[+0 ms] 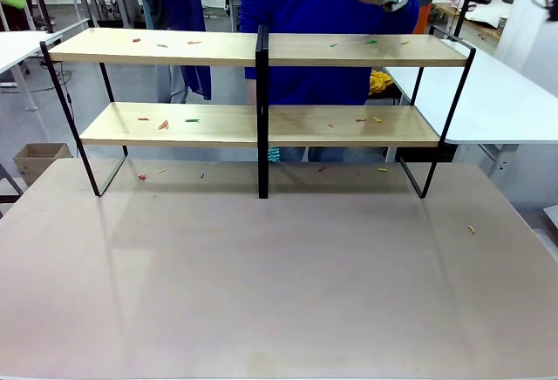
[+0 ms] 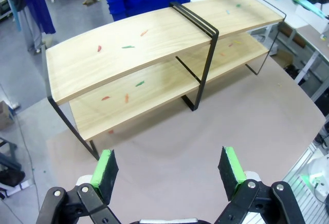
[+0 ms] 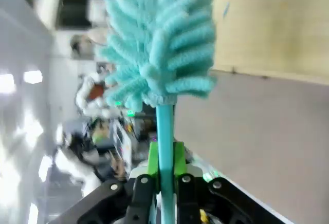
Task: Clean the shelves.
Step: Pick up the Duster when the human hands it over.
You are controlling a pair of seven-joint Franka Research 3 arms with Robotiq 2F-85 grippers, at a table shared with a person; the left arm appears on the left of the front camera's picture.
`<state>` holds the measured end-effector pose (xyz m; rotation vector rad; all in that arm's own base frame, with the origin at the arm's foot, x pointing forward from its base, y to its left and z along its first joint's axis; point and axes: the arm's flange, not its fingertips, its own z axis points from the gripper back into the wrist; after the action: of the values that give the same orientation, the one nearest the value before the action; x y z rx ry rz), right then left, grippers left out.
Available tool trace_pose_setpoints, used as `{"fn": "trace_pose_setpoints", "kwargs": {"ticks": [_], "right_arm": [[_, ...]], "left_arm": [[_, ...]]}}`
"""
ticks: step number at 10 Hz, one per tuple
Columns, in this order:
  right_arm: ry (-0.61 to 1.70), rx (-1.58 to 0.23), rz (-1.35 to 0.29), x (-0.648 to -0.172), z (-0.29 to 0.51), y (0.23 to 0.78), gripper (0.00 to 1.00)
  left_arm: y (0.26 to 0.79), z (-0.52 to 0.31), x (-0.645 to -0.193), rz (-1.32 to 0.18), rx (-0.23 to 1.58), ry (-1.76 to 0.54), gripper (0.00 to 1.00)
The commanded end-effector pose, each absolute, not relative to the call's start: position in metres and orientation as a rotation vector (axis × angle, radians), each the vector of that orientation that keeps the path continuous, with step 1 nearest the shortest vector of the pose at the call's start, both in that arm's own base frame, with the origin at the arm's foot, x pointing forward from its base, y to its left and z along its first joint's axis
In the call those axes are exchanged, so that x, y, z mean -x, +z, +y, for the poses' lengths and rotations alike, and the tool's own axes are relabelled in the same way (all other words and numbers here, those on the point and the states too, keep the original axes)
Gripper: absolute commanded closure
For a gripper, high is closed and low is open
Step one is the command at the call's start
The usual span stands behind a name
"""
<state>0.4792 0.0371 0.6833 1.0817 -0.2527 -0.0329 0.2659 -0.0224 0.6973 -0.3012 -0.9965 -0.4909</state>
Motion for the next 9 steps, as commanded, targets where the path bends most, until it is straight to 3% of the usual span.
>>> {"fn": "trace_pose_setpoints", "kwargs": {"ticks": [1,4,6,7,9], "right_arm": [[0.303,-0.811,-0.313,-0.37,0.019,0.697,1.0],[0.618,-0.62,-0.147,-0.278,-0.042,0.683,1.0],[0.654,-0.511,-0.099,-0.268,-0.052,0.662,1.0],[0.567,-0.604,-0.064,-0.251,-0.043,0.686,0.99],[0.627,-0.552,-0.046,-0.248,-0.056,0.674,0.99]], "left_arm": [[0.697,-0.022,-0.266,-1.0,0.313,-0.496,0.0],[0.697,-0.022,-0.266,-1.0,0.313,-0.496,0.0],[0.697,-0.022,-0.266,-1.0,0.313,-0.496,0.0],[0.697,-0.022,-0.266,-1.0,0.313,-0.496,0.0],[0.697,-0.022,-0.266,-1.0,0.313,-0.496,0.0]]}}
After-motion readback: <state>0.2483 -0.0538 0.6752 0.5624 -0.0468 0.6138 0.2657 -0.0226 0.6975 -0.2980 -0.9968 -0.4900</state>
